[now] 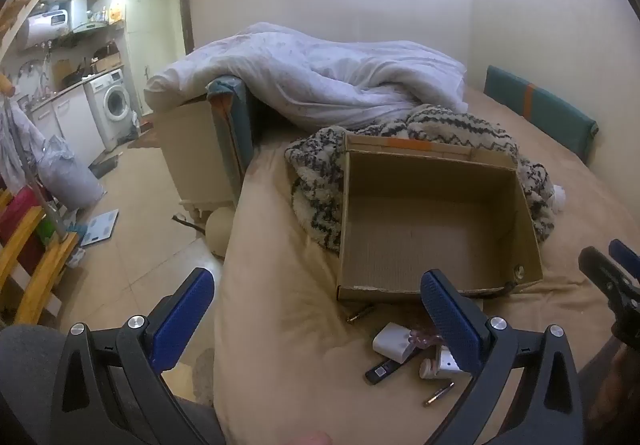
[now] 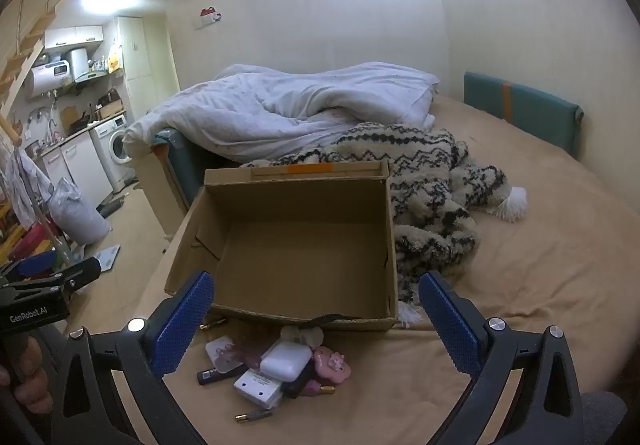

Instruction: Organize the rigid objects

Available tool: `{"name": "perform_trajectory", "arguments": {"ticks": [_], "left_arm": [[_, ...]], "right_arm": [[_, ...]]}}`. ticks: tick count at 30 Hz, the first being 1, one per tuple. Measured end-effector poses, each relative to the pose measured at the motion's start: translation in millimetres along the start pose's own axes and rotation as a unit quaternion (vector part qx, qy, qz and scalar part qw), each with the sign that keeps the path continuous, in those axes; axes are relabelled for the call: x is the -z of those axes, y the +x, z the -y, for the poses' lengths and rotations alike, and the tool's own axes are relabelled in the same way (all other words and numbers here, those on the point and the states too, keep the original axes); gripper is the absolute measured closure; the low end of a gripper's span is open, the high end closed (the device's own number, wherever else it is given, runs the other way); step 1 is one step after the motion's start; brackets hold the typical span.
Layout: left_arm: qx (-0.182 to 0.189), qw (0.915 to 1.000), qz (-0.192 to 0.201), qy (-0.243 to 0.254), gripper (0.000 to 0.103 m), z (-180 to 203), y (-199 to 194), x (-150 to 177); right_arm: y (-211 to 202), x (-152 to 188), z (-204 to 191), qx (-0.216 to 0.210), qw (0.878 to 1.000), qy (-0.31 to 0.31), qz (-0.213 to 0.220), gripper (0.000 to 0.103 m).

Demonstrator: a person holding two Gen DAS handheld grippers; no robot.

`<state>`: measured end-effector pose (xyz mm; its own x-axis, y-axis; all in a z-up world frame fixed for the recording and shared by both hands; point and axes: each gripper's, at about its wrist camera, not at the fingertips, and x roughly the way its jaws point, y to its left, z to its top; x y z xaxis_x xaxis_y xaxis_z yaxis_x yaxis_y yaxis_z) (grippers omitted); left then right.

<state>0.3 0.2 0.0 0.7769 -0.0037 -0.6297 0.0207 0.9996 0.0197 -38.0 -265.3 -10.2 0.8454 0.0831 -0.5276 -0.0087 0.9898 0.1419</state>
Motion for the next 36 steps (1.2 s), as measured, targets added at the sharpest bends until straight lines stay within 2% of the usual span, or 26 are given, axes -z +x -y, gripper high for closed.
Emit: {"name": "perform_trajectory", "arguments": {"ticks": [7,10,36], "left_arm": [[0.001,0.9999,0.008,0.007,0.0,0.2,-4.0,-0.7],[-0.001,1.0,-0.003,0.003,0.0,1.0,0.7,1.4],[-0.003,1.0,-0.007,0.004,0.0,1.1,2.3,6.5]], "right_arm": [[-1.5,-0.2,-0.8,0.003,1.0,-0.005,0.005,0.0],[0.2,1.2,-1.1,0.002,1.0,-0.003,0.004,0.0],[-1.9,3.8,-9.9,0.005,1.0,-0.019,0.007,0.0]]}}
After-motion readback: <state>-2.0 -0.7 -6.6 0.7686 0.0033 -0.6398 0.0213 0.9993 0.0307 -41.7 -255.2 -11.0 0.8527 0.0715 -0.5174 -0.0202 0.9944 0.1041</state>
